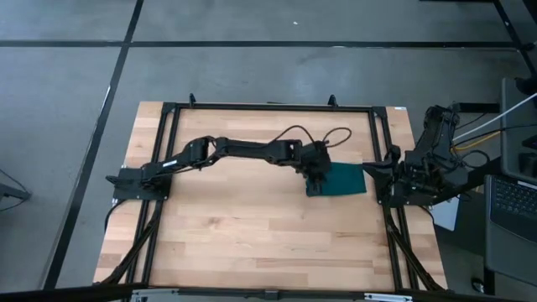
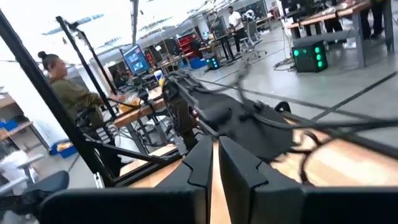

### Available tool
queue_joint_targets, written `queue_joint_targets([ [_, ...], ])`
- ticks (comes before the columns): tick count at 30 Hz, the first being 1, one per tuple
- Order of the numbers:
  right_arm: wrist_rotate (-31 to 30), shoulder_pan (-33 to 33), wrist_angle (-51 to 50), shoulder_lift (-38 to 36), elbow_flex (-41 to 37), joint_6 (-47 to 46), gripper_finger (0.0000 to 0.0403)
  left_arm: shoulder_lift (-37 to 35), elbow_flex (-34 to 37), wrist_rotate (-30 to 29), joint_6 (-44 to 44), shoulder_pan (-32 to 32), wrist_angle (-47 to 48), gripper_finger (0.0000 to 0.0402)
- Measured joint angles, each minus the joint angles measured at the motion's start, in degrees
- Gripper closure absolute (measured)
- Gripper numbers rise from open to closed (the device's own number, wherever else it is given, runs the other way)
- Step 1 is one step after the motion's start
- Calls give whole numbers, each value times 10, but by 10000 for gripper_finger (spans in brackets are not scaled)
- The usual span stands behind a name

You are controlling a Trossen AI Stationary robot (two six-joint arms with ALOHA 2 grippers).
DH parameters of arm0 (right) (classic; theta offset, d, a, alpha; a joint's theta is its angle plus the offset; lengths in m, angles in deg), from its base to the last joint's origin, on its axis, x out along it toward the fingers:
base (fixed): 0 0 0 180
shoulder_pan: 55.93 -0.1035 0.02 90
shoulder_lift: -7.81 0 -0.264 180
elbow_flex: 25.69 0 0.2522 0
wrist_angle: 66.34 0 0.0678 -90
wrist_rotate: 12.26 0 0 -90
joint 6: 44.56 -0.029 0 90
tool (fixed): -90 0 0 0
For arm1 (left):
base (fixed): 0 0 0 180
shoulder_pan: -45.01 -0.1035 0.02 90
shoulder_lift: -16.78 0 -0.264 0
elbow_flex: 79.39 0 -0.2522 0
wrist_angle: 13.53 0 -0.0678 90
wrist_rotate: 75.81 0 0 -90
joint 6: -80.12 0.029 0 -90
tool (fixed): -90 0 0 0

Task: Fold microfiber towels
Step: Fold the green napkin

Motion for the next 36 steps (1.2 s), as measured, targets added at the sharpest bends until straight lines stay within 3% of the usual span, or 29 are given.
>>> queue_joint_targets([
  [8, -47, -27, 0, 42, 55, 74, 375, 5, 77, -29, -31, -22, -76, 398],
  [12, -50, -28, -1, 50, 59, 84, 387, 11, 111, -65, -75, -43, -88, 397],
  [17, -49, -28, -3, 58, 59, 84, 398, 9, 132, -67, -89, -58, -94, 399],
  [26, -49, -60, 41, 58, 59, 108, 373, -1, 186, -80, -106, -57, -72, 399],
  [30, -48, -80, 88, 66, 59, 148, 379, -21, 230, -83, -117, -52, -93, 396],
  [36, -62, -106, 141, 84, 59, 201, 396, -101, 346, -140, -140, -37, -76, 399],
])
